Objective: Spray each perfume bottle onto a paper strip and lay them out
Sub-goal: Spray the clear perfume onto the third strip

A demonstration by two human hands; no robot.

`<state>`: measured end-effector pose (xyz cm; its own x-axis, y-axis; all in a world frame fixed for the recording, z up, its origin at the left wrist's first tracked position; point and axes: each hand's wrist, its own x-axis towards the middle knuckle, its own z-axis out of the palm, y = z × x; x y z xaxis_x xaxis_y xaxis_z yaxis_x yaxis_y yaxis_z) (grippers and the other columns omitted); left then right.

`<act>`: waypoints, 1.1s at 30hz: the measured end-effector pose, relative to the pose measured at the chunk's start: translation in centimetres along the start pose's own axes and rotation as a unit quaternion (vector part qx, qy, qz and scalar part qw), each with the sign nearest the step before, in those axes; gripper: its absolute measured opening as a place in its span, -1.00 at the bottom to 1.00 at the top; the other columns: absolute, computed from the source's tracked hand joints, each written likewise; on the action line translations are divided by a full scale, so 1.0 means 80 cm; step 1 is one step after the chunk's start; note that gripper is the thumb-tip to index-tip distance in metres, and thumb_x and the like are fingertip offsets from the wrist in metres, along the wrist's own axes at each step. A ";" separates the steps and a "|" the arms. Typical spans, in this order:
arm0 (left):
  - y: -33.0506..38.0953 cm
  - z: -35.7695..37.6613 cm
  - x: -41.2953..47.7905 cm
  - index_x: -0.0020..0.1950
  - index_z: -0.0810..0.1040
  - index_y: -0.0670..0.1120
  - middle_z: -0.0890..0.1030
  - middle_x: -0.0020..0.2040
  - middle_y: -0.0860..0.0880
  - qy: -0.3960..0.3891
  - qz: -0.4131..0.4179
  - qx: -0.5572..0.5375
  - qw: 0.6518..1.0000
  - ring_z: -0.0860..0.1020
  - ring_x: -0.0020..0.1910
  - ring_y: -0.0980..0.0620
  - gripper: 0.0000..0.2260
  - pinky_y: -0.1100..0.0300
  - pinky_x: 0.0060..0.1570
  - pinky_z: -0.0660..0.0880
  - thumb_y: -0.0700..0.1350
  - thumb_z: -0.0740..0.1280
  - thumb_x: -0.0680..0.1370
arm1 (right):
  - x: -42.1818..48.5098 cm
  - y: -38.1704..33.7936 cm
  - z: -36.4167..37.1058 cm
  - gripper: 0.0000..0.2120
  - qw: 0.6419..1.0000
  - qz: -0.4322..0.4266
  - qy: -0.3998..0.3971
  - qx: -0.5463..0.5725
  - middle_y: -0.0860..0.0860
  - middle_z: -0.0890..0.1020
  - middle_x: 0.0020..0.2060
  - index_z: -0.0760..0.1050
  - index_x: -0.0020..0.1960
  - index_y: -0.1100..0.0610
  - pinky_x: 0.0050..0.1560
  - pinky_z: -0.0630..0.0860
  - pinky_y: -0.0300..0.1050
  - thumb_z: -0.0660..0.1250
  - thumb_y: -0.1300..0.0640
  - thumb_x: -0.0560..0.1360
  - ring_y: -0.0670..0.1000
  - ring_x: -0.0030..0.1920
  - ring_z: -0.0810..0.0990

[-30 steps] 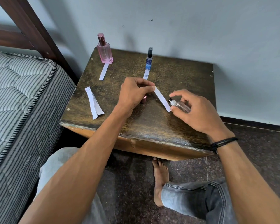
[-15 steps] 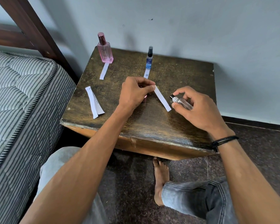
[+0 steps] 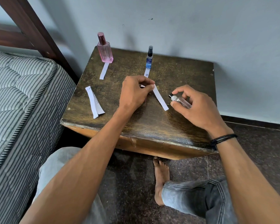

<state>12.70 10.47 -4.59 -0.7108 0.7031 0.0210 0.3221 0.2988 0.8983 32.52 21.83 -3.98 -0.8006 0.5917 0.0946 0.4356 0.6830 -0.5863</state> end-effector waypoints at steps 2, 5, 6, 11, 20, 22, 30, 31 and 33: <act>0.001 0.000 -0.001 -0.05 0.72 -0.03 0.68 -0.26 0.08 -0.005 0.000 0.001 1.000 0.56 -0.48 0.31 -0.95 0.26 -0.23 0.52 -0.15 0.50 0.51 | 0.001 0.000 0.000 -0.75 1.000 0.001 -0.002 -0.001 -0.14 0.58 -0.18 0.48 0.20 -0.22 -0.24 0.55 -0.03 0.40 -0.14 0.54 -0.07 -0.27 0.60; 0.002 0.001 -0.002 -0.05 0.73 -0.03 0.70 -0.22 0.07 -0.003 0.002 0.002 1.000 0.55 -0.48 0.31 -0.95 0.25 -0.25 0.53 -0.15 0.50 0.51 | 0.001 0.000 0.000 -0.74 1.000 0.002 -0.003 -0.001 -0.15 0.58 -0.18 0.48 0.20 -0.22 -0.24 0.57 -0.02 0.39 -0.15 0.54 -0.07 -0.27 0.60; 0.002 0.001 -0.002 -0.04 0.73 -0.04 0.69 -0.22 0.07 -0.003 0.001 0.000 1.000 0.54 -0.48 0.31 -0.95 0.25 -0.26 0.53 -0.15 0.50 0.51 | 0.002 0.000 0.000 -0.74 1.000 0.002 -0.003 0.001 -0.15 0.58 -0.17 0.48 0.21 -0.22 -0.23 0.57 -0.02 0.39 -0.15 0.54 -0.07 -0.27 0.60; 0.011 -0.002 -0.006 -0.02 0.73 -0.12 0.72 -0.22 0.02 0.003 0.011 -0.028 1.000 0.55 -0.52 0.29 -0.93 0.33 -0.27 0.47 -0.18 0.48 0.52 | 0.001 0.000 0.000 -0.74 1.000 0.005 0.009 0.019 -0.14 0.58 -0.17 0.48 0.19 -0.20 -0.21 0.59 0.06 0.41 -0.14 0.53 -0.04 -0.27 0.60; 0.011 -0.004 -0.006 -0.03 0.73 -0.10 0.72 -0.20 0.03 0.005 0.018 -0.020 1.000 0.56 -0.50 0.30 -0.93 0.29 -0.24 0.51 -0.17 0.50 0.51 | 0.001 -0.003 -0.002 -0.76 0.999 0.014 0.024 0.042 -0.18 0.58 -0.15 0.46 0.16 -0.21 -0.17 0.62 0.10 0.41 -0.15 0.53 -0.06 -0.23 0.62; 0.011 -0.004 -0.005 -0.03 0.74 -0.09 0.70 -0.24 0.08 0.005 0.015 -0.005 1.000 0.57 -0.48 0.29 -0.93 0.20 -0.17 0.58 -0.15 0.50 0.51 | 0.001 -0.004 -0.002 -0.76 0.998 0.015 0.027 0.047 -0.17 0.58 -0.14 0.47 0.16 -0.21 -0.17 0.62 0.10 0.42 -0.14 0.53 -0.06 -0.23 0.62; 0.015 -0.020 -0.002 -0.07 0.72 -0.03 0.69 -0.13 0.06 0.035 0.000 -0.014 0.999 0.60 -0.27 0.18 -0.87 0.29 -0.17 0.49 0.02 0.47 0.53 | 0.008 -0.011 -0.001 -0.81 0.989 0.040 0.050 0.137 -0.09 0.64 -0.04 0.52 0.14 -0.20 0.01 0.53 -0.09 0.43 -0.11 0.55 -0.09 -0.01 0.63; 0.014 -0.023 -0.001 -0.07 0.72 -0.02 0.69 -0.12 0.10 0.029 0.002 -0.011 1.000 0.59 -0.22 0.22 -0.84 0.27 -0.11 0.49 0.06 0.47 0.53 | 0.010 -0.013 -0.002 -0.82 0.985 0.042 0.059 0.155 -0.08 0.65 -0.03 0.53 0.14 -0.19 0.00 0.50 -0.16 0.43 -0.10 0.55 -0.10 -0.01 0.61; 0.013 -0.032 0.000 -0.07 0.72 0.00 0.70 -0.10 0.12 -0.003 0.010 -0.021 1.000 0.63 -0.14 0.17 -0.81 0.16 -0.03 0.55 0.11 0.48 0.50 | 0.015 -0.020 -0.003 -0.83 0.977 0.044 0.073 0.195 -0.07 0.66 -0.02 0.53 0.14 -0.13 -0.09 0.44 -0.32 0.43 -0.06 0.57 -0.12 -0.10 0.56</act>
<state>11.44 9.14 -2.54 -0.7012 0.7120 0.0369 0.3091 0.2570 0.9156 30.99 21.53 -2.78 -0.6871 0.7152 0.1281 0.2868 0.4290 -0.8566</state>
